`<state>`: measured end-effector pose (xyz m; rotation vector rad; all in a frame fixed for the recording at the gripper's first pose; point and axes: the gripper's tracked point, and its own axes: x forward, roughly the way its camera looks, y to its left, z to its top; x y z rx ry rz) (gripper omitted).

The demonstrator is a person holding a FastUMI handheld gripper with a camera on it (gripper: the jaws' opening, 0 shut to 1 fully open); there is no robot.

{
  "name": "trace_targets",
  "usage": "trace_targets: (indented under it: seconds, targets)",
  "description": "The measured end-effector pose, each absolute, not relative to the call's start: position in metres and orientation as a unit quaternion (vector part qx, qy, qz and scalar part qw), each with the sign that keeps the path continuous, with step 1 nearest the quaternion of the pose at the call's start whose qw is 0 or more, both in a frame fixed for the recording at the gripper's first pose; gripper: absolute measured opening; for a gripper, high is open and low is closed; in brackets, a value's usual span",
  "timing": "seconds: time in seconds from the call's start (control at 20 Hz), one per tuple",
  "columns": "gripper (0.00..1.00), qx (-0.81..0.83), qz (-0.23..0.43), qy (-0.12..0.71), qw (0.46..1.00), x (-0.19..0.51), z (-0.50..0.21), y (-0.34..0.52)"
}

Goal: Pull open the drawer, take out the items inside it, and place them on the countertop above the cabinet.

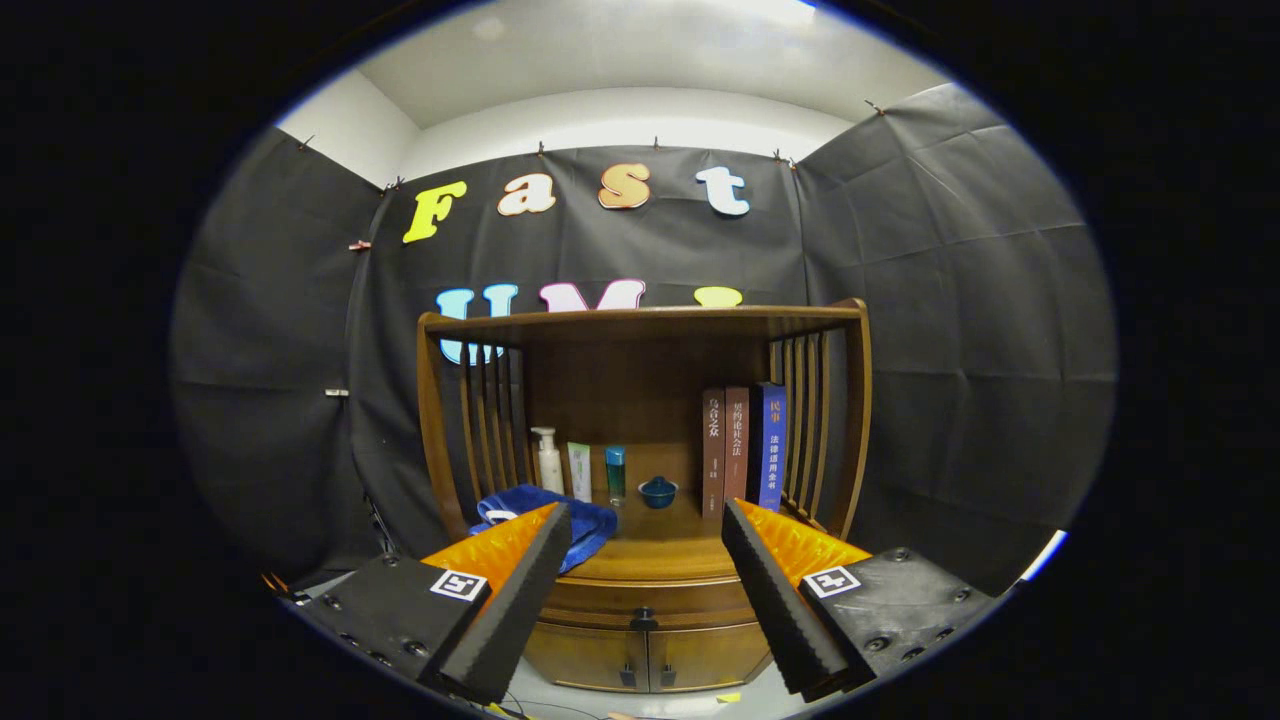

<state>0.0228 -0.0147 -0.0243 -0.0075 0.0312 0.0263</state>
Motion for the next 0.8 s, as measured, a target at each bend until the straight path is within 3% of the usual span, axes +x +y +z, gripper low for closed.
trace_targets:
  seconds: [0.8]
  targets:
    - [0.99,0.009,0.014,0.076,0.997,0.117,-0.180,-0.021]
